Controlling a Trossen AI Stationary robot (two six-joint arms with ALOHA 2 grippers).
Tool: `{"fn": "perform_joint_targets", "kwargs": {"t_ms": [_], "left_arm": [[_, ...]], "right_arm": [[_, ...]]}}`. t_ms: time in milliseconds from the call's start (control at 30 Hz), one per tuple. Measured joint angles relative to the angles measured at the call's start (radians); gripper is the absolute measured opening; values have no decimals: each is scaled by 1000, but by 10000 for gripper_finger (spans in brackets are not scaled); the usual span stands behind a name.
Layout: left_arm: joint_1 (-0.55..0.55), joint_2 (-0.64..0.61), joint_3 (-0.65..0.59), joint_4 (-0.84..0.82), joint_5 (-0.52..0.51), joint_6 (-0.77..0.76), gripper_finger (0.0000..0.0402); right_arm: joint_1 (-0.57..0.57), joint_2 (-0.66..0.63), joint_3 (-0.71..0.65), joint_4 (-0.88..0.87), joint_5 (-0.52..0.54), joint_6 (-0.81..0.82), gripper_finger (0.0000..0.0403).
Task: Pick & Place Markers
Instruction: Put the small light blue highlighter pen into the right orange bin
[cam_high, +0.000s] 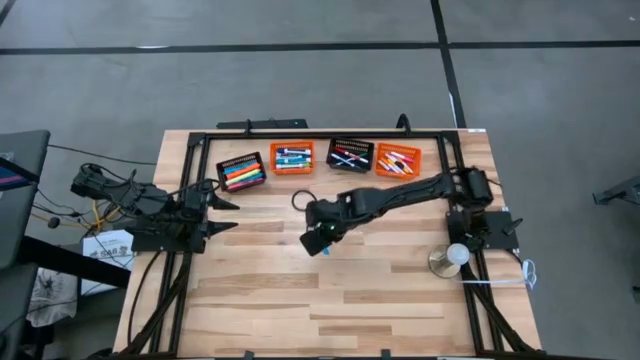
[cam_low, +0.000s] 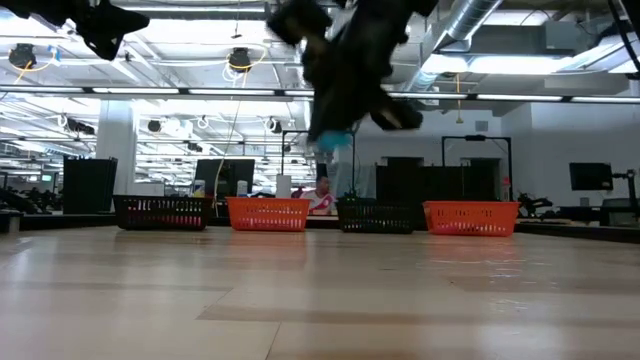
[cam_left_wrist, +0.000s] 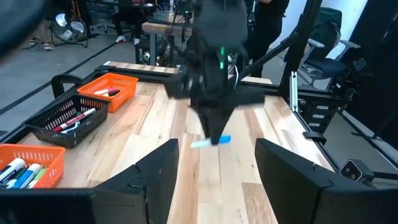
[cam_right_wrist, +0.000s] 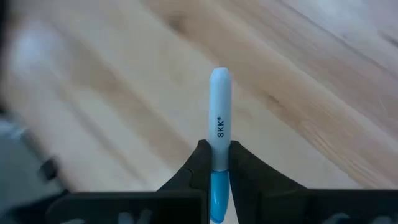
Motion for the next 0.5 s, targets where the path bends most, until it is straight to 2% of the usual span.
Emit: {"fn": "perform_joint_targets", "kwargs": {"t_ms": [167, 267, 400, 500], "left_arm": [[0, 3, -1, -37, 7, 7, 213], [0, -2, -20, -37, 8, -2, 213], [0, -3, -52, -34, 8, -38, 213], [0, -2, -66, -33, 8, -47, 213]], "right_arm": [[-37, -106, 0, 29, -103, -167, 21], [-62, -171, 0, 114, -214, -278, 27], [-81, -249, 1, 321, -370, -360, 26], [-84, -294, 2, 470, -437, -390, 22]]}}
